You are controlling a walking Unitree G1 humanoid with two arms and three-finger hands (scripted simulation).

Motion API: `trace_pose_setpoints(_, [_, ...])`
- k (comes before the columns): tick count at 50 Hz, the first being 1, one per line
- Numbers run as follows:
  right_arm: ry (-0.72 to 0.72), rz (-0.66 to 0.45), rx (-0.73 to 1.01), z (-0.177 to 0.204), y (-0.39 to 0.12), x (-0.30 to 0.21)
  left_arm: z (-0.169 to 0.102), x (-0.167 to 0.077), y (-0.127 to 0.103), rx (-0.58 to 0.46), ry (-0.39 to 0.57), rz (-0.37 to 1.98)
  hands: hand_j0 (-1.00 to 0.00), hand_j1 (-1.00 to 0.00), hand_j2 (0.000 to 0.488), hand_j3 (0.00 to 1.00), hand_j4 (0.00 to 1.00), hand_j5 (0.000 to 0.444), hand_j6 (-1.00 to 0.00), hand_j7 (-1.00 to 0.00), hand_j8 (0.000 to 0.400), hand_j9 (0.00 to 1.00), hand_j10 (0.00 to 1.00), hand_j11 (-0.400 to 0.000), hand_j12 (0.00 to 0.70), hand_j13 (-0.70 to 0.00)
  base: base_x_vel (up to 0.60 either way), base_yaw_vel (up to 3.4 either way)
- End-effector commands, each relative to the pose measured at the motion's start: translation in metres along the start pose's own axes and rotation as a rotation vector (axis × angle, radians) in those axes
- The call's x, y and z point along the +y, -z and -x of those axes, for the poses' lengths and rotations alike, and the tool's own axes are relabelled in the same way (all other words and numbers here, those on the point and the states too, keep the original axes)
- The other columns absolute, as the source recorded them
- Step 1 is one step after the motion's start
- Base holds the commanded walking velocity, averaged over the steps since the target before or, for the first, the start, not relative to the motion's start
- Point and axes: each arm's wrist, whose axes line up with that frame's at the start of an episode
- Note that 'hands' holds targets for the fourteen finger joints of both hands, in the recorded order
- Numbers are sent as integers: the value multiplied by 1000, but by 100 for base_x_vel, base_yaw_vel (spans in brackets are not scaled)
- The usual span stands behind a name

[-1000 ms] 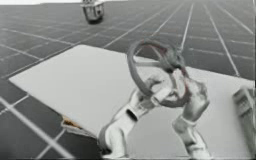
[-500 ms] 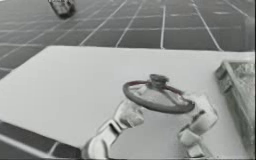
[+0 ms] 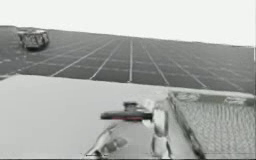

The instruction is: Pick up and drop off the object

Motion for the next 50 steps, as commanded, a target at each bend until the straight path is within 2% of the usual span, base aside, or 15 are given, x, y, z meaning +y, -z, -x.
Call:
trace_pose_setpoints(1, [192, -637, 999, -130, 51, 76, 28, 31, 10, -60, 92, 103, 0, 0, 0, 1000, 1000, 0, 0, 0, 0, 1000, 1000, -400, 0, -700, 16, 279])
trace_pose_setpoints(22, [192, -637, 999, -130, 51, 76, 28, 31, 10, -60, 92, 103, 0, 0, 0, 1000, 1000, 0, 0, 0, 0, 1000, 1000, -400, 0, -700, 20, 215])
trace_pose_setpoints(50, [192, -637, 999, -130, 51, 76, 28, 31, 10, -60, 92, 103, 0, 0, 0, 1000, 1000, 0, 0, 0, 0, 1000, 1000, -400, 0, -700, 35, 77])
